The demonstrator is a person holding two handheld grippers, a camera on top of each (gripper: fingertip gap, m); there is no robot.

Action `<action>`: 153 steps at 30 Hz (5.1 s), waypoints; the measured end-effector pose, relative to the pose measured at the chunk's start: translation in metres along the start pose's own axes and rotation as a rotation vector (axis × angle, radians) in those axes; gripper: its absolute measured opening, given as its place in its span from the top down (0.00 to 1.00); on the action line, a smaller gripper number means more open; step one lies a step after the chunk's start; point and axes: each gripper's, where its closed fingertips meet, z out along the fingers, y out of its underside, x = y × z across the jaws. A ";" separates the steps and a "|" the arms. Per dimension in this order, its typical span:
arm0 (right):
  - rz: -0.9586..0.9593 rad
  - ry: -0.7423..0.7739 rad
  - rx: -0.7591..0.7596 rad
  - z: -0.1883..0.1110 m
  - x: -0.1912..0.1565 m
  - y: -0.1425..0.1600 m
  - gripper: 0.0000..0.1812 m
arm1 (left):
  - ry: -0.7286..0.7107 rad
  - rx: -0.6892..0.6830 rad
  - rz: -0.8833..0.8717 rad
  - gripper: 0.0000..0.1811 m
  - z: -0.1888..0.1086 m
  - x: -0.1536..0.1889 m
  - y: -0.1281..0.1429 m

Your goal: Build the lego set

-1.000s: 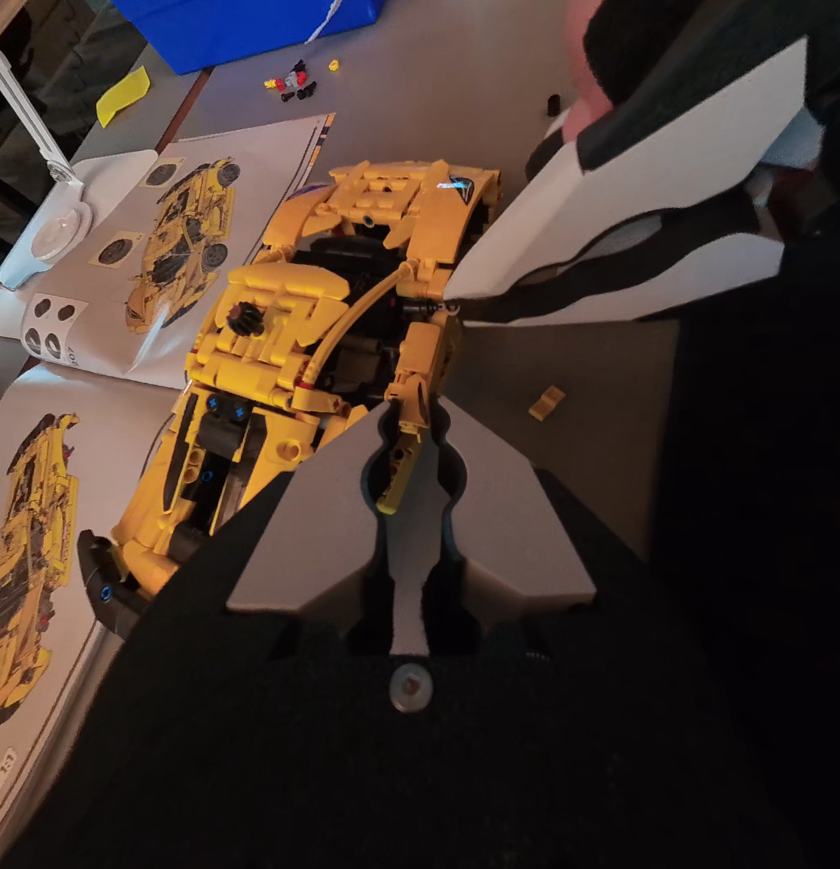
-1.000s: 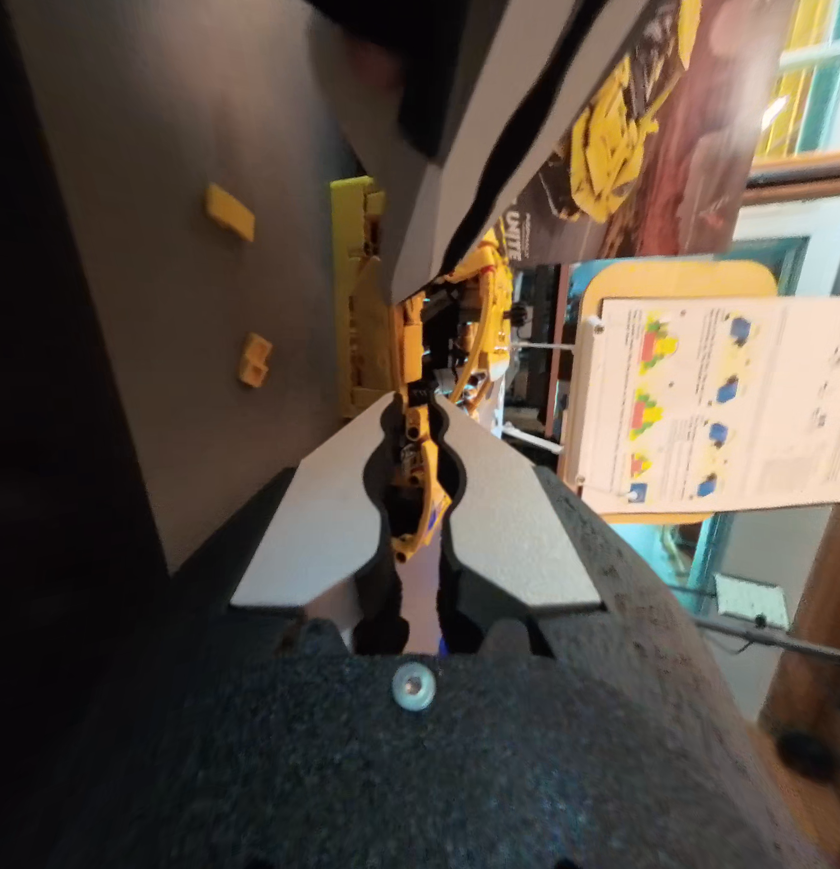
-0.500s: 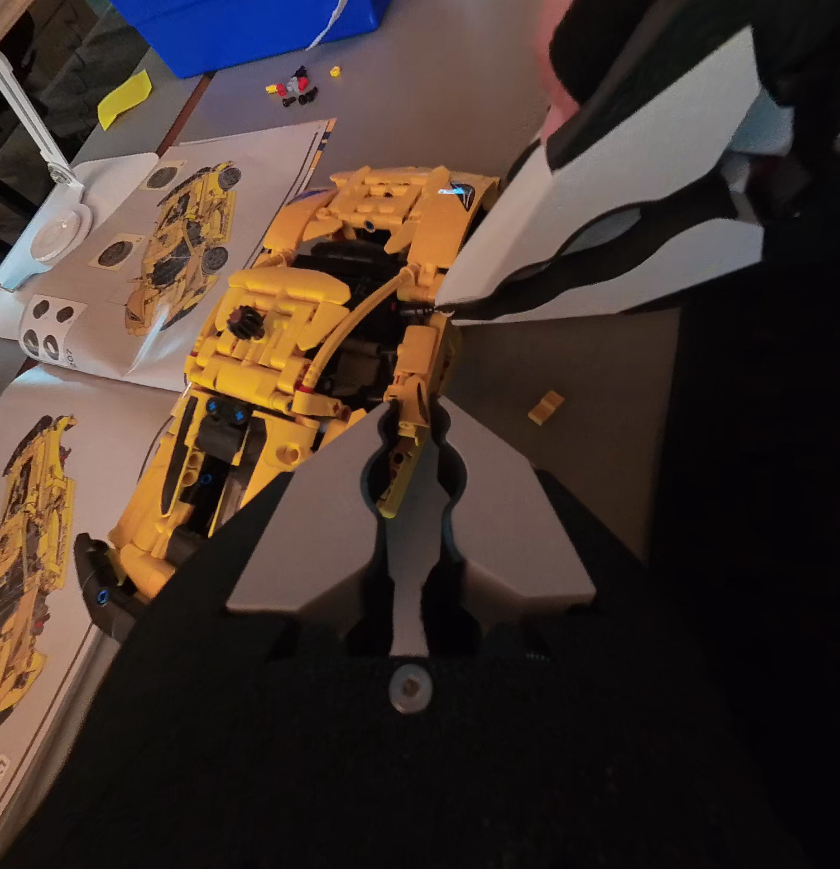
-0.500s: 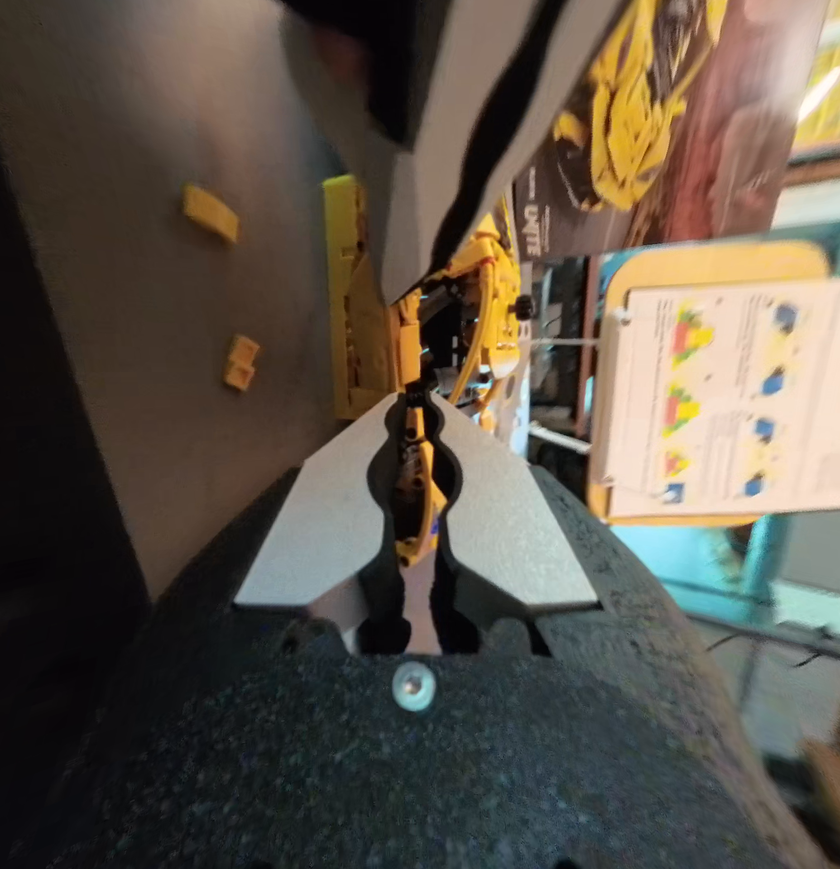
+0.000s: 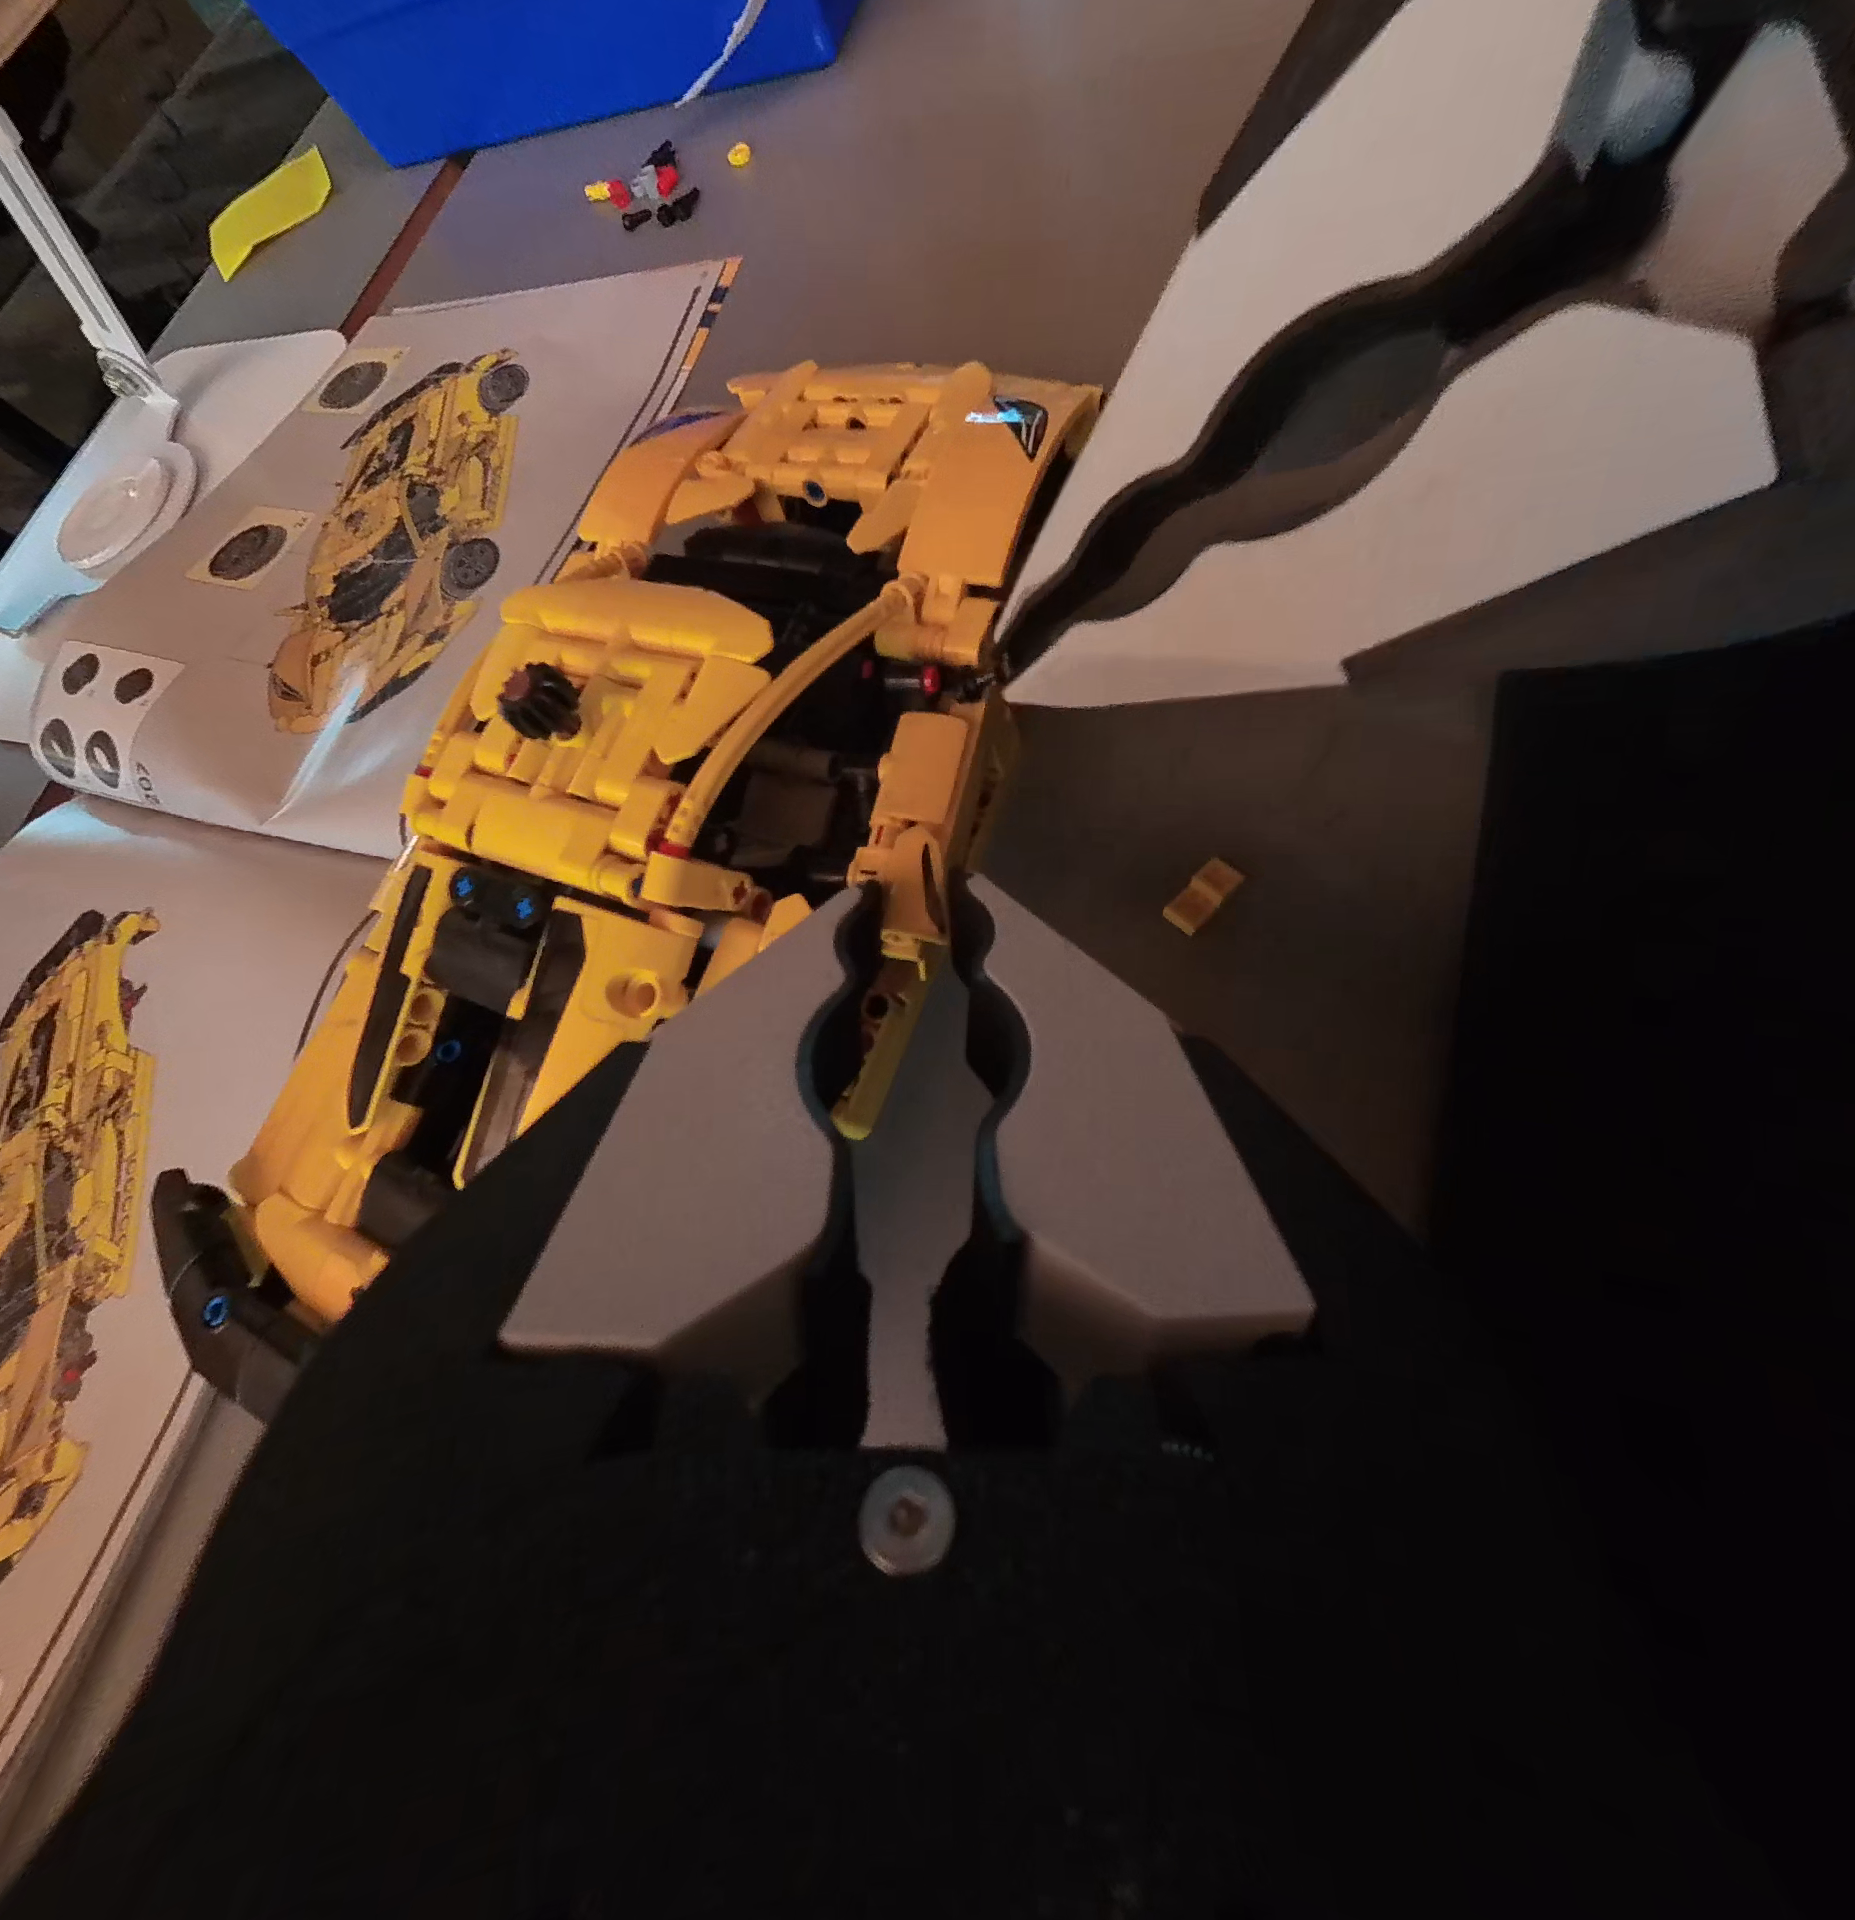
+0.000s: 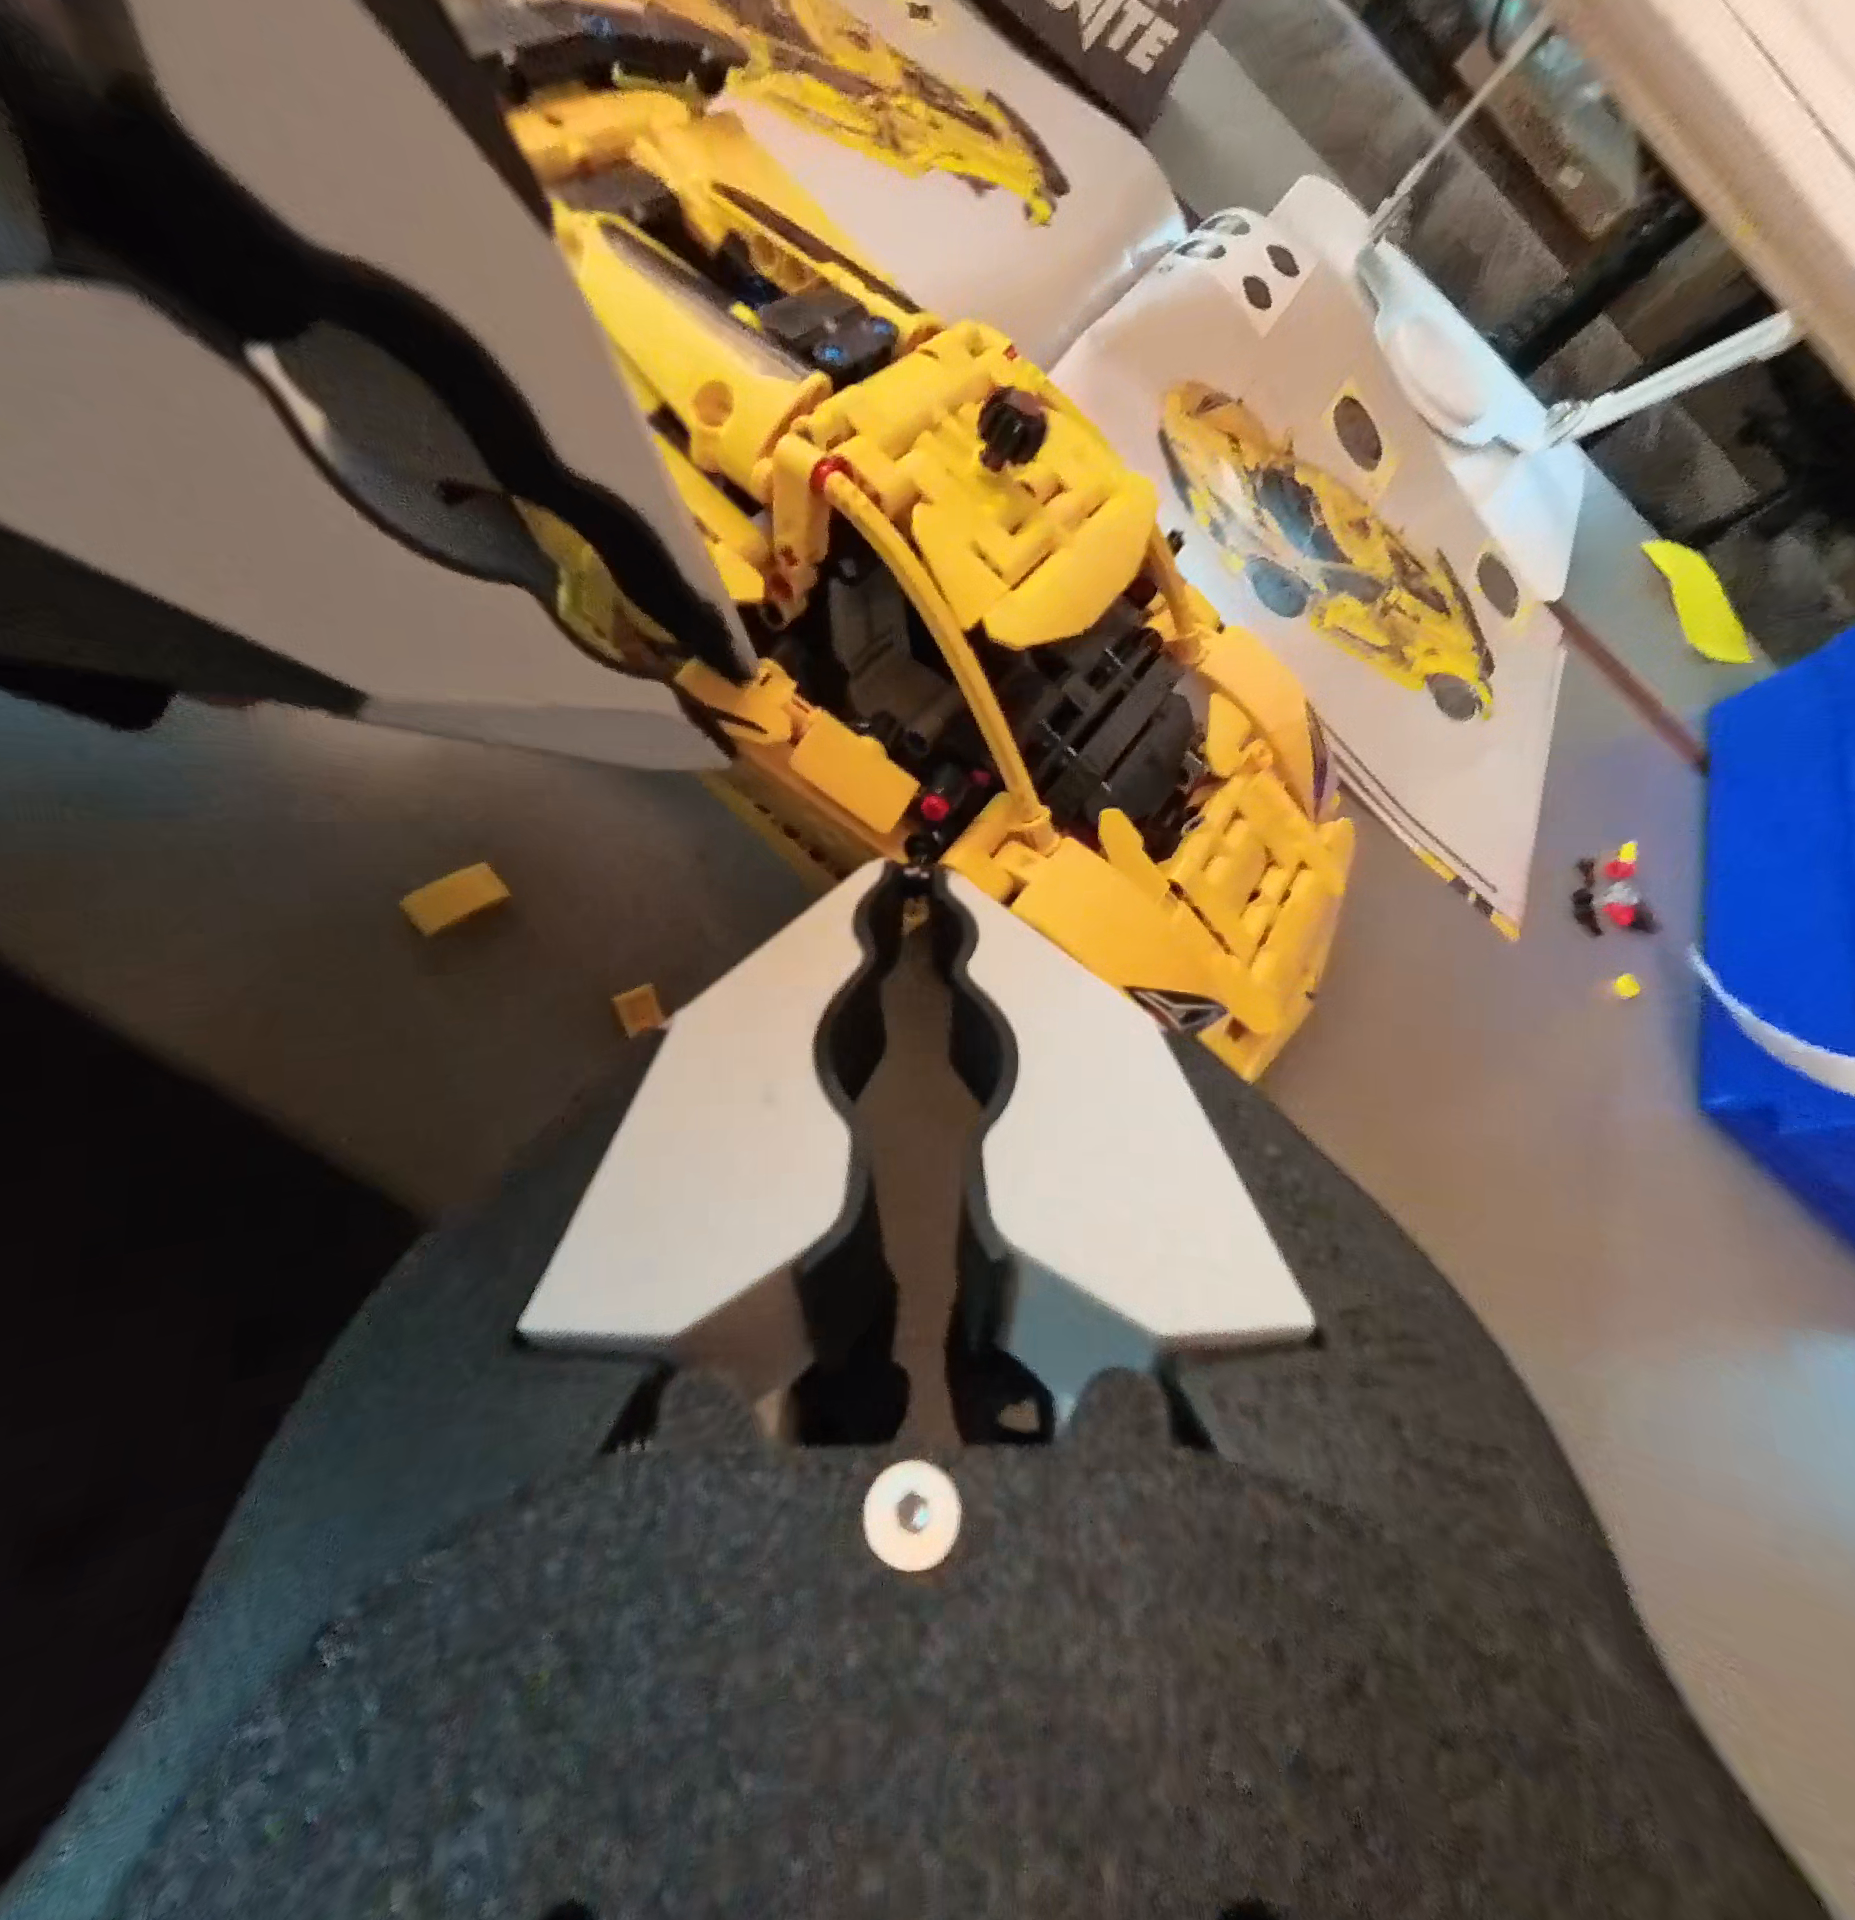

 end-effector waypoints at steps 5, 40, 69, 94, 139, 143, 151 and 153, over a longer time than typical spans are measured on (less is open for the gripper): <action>0.194 -0.083 -0.008 0.000 -0.002 0.001 0.97 | -0.011 -0.005 0.023 0.93 0.000 0.001 0.000; 0.619 -0.283 0.049 0.005 -0.003 -0.005 0.97 | 0.135 0.081 -0.121 0.84 -0.013 0.001 -0.027; 0.737 -0.319 0.038 0.007 0.000 -0.007 0.97 | 0.028 -0.018 0.159 0.93 0.028 0.005 -0.025; 0.076 -0.464 0.171 -0.008 0.011 -0.014 0.79 | -0.034 -0.080 0.129 0.85 0.026 -0.005 -0.011; -0.555 -0.846 -0.020 -0.003 -0.002 -0.011 0.77 | -0.086 -0.042 0.196 0.89 0.023 -0.001 -0.010; -0.316 -0.925 -0.001 -0.026 -0.011 -0.003 0.80 | -0.079 0.011 0.149 0.87 0.014 -0.006 -0.018; -0.129 -0.909 0.043 -0.018 -0.047 0.025 0.86 | 0.013 0.050 -0.121 0.87 -0.032 -0.010 -0.001; -0.145 -0.889 0.040 -0.015 -0.051 0.025 0.89 | 0.069 0.022 -0.183 0.88 -0.039 0.002 0.013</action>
